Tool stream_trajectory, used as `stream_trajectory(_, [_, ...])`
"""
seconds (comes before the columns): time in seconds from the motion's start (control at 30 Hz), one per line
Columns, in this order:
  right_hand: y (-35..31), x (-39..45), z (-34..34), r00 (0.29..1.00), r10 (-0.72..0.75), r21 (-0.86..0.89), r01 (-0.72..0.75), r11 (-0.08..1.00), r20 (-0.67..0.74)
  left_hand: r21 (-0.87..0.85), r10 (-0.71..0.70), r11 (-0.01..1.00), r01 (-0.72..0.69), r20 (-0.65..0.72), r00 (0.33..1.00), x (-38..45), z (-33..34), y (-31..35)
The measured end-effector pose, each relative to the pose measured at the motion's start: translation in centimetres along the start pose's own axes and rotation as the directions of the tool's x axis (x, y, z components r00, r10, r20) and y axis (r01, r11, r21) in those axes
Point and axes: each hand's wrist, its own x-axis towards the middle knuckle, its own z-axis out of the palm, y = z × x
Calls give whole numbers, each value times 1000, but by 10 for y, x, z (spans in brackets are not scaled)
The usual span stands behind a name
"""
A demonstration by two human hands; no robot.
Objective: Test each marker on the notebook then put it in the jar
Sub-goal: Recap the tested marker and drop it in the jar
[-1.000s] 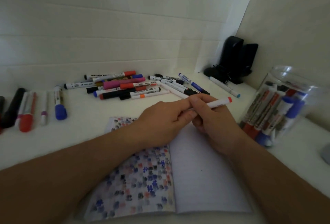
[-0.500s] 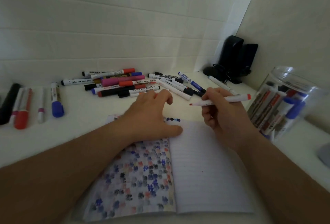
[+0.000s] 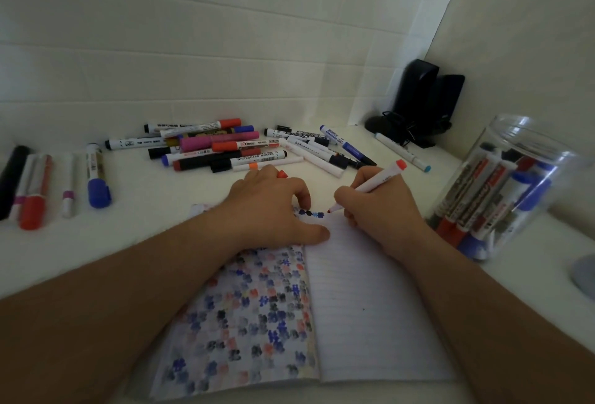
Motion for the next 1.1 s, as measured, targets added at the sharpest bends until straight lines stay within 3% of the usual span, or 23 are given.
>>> stream_trajectory(0.53, [-1, 0, 3, 1000, -7, -98, 7, 995, -6, 8, 13, 1000, -13, -15, 1000, -2, 0, 2])
stream_trajectory(0.8, [0, -1, 0, 999, 17, 2, -17, 1000, 38, 10, 13, 1000, -13, -6, 1000, -1, 0, 2])
stream_trajectory(1.1, [-2, -1, 4, 1000, -10, -106, 10, 994, 2, -4, 19, 1000, -19, -18, 1000, -3, 0, 1])
